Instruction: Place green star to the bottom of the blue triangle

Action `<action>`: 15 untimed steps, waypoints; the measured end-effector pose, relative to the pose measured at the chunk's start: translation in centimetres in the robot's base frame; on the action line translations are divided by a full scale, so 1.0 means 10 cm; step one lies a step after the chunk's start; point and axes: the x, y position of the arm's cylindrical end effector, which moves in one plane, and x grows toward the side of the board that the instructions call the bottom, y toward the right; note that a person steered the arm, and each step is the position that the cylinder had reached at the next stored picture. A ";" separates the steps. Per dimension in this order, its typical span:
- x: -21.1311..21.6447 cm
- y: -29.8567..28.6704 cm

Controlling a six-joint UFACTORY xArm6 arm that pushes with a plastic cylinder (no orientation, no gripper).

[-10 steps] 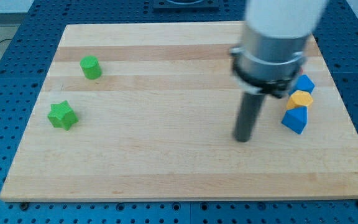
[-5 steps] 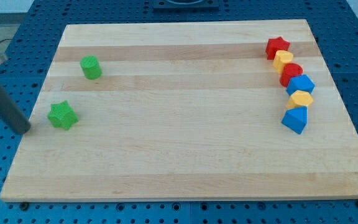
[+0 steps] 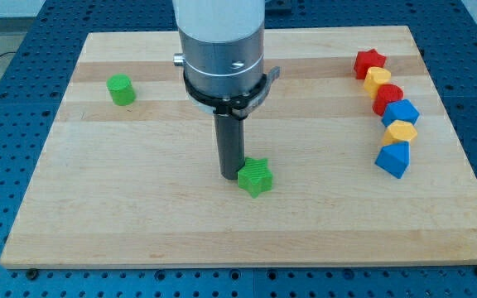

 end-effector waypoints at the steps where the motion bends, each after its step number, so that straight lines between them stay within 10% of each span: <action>1: 0.02 -0.22; 5: 0.25 1.19; 15: 0.24 1.82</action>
